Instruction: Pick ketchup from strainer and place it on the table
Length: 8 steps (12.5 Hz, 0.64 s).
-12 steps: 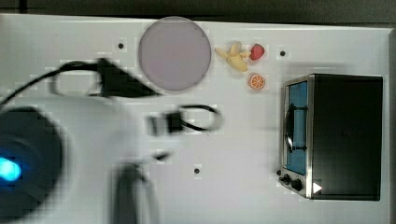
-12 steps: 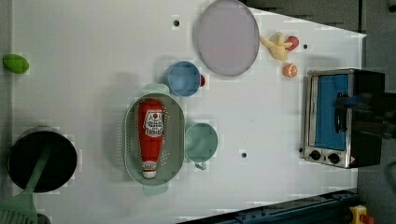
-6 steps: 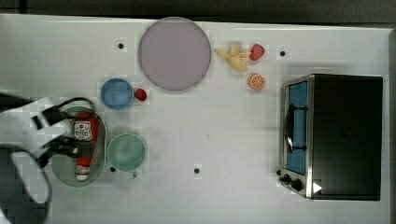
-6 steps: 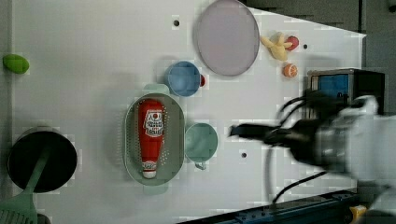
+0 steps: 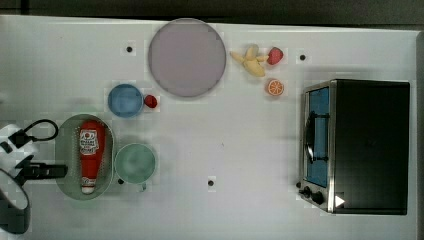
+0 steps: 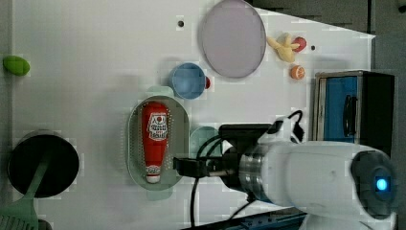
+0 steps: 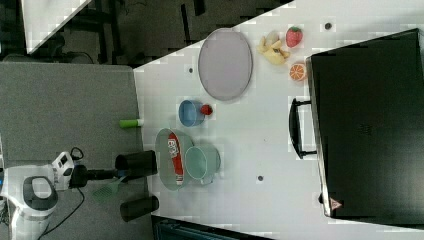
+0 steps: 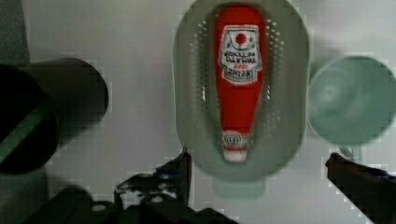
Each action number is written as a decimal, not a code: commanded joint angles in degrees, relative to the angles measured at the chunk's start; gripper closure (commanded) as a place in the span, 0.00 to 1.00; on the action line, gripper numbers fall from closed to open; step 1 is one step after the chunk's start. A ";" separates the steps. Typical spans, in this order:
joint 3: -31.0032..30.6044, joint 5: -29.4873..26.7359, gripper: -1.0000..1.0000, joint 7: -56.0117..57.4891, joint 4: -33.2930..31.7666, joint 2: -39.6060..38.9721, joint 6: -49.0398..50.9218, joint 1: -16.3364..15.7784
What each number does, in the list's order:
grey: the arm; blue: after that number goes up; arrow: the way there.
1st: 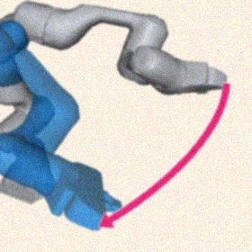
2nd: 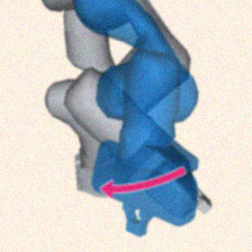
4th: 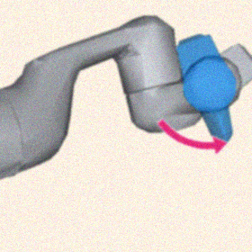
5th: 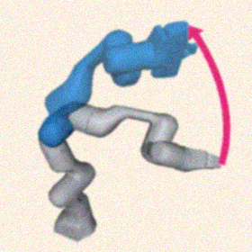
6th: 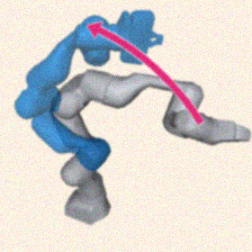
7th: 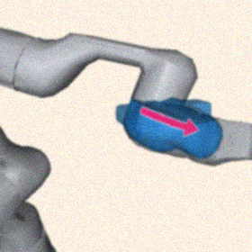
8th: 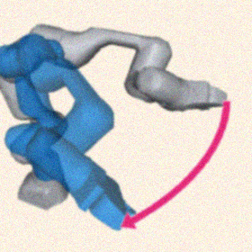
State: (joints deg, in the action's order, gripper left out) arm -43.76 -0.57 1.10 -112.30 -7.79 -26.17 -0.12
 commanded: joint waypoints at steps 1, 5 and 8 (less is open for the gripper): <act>0.63 4.69 0.00 -2.35 -4.54 -3.12 -6.79 0.64; 1.04 10.22 0.00 -2.57 -8.74 -9.65 -18.08 0.58; 1.52 13.17 0.00 -6.64 -9.48 -15.10 -24.49 0.35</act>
State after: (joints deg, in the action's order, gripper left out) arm -42.08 11.89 -0.83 -121.31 -23.86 -49.66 -0.33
